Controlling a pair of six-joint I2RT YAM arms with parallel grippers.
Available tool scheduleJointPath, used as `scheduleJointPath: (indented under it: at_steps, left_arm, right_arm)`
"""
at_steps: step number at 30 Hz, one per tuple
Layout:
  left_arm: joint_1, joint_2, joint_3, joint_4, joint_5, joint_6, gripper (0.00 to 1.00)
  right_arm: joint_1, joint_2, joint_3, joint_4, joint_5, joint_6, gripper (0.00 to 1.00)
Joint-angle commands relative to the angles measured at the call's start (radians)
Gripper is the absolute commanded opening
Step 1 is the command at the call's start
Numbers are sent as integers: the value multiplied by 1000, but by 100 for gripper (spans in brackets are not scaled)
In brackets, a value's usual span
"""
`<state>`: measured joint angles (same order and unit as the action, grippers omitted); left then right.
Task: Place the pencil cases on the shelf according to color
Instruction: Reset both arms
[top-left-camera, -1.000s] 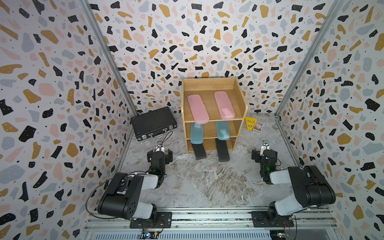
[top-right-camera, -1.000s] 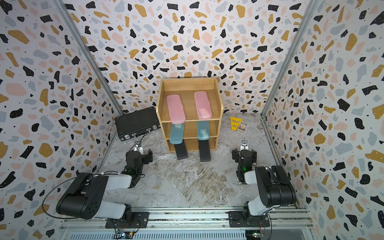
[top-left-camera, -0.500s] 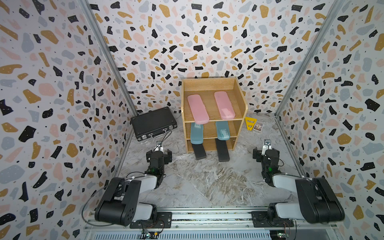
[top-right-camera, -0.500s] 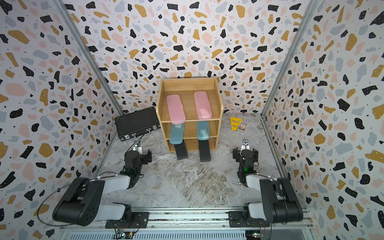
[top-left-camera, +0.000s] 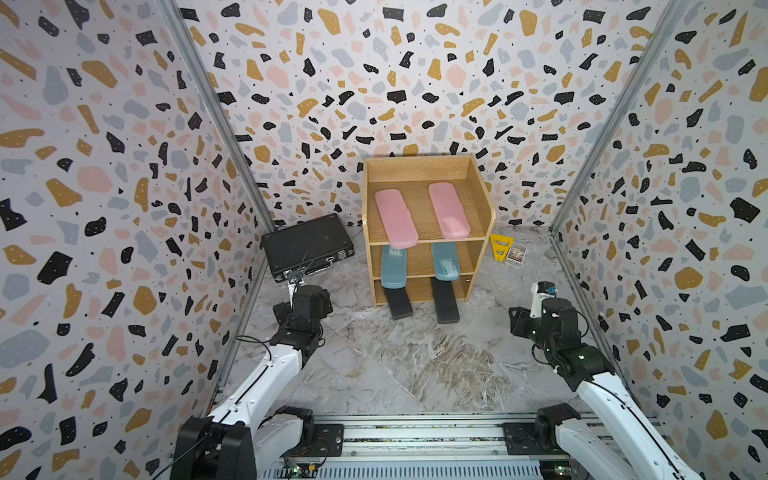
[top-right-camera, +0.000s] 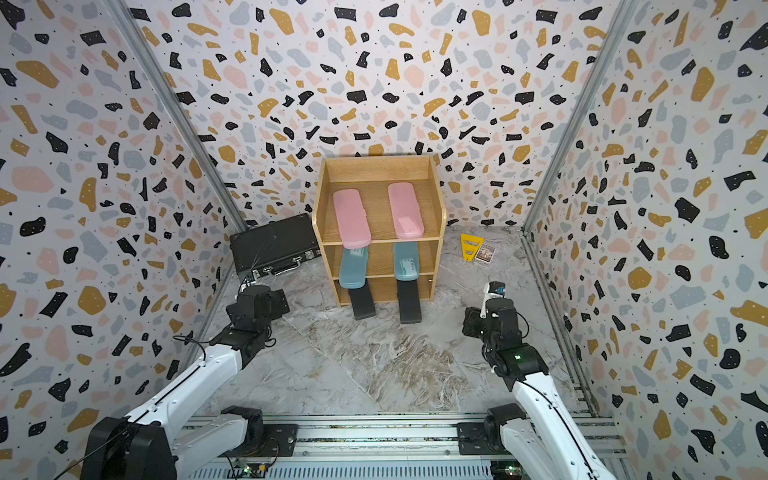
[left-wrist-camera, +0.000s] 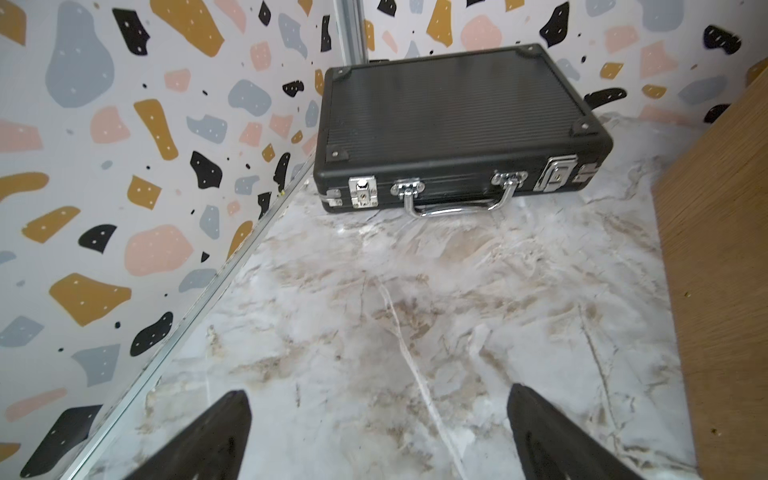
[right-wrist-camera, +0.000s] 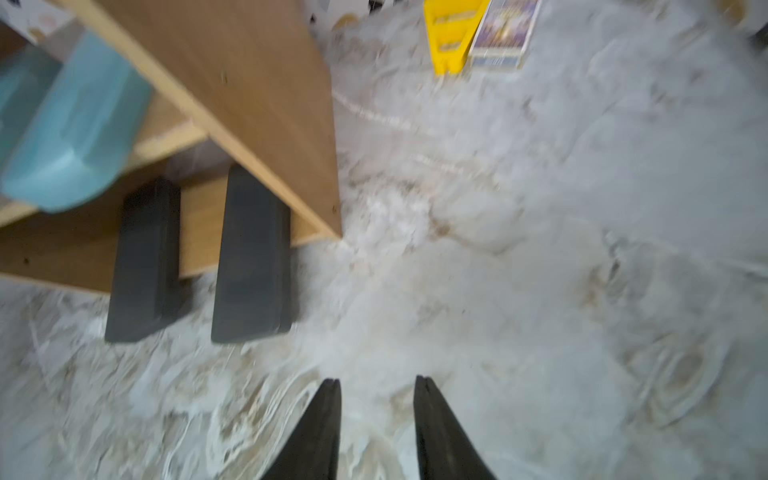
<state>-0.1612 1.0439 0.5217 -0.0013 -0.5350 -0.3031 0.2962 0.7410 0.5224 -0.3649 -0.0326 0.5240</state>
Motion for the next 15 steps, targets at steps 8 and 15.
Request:
scheduleJointPath:
  at_steps: [8,15]
  left_arm:
    - [2,44,-134,244,-87,40,100]
    - [3,125,-123,312,-89,52,100]
  right_arm:
    - [230,316,14,118,-52,129,47]
    - [252,498,75,262,-116,164,48]
